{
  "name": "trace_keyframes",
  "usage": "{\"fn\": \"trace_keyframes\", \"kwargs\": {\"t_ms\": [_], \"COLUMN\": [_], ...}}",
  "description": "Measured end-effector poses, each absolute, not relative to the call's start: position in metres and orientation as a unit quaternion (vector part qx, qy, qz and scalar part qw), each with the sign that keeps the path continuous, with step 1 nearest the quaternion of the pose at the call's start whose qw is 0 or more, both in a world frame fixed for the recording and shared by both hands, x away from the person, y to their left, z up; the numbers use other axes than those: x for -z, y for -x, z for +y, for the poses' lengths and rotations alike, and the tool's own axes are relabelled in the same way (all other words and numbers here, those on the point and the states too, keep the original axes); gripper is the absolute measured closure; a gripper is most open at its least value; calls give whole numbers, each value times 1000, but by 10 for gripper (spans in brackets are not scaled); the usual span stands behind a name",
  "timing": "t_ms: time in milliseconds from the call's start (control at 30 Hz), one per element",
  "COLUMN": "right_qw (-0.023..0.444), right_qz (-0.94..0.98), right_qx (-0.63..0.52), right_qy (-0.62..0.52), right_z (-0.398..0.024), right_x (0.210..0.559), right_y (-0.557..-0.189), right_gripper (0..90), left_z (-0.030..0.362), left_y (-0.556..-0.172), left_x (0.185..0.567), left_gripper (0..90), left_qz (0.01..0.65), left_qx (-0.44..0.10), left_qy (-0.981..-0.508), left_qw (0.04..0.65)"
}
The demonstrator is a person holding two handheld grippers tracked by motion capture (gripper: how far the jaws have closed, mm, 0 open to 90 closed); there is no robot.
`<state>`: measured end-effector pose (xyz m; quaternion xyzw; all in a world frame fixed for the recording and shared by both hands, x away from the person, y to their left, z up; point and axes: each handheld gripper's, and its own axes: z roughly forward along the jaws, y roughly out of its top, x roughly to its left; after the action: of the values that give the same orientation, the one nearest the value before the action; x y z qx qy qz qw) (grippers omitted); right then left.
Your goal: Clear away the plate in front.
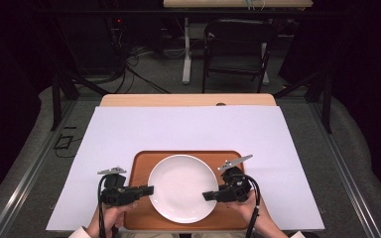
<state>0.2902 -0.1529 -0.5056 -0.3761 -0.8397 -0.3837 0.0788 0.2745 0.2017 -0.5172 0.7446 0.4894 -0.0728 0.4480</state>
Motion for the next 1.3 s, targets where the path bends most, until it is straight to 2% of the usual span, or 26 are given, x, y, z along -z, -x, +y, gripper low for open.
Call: {"fn": "trace_keyframes", "kwargs": {"t_ms": [467,1300], "right_qw": [89,52], "right_qz": [-848,-867], "right_qx": [349,299], "right_qy": [390,395], "right_z": [-149,-139], "right_x": [517,529], "right_y": [-298,-311], "right_gripper": [694,474], "left_z": [196,182], "left_y": [-281,-293], "left_x": [525,537], "left_gripper": [813,738], "left_qz": [495,494], "left_qx": [67,35], "left_qy": [-756,-779], "left_qw": [424,386]}}
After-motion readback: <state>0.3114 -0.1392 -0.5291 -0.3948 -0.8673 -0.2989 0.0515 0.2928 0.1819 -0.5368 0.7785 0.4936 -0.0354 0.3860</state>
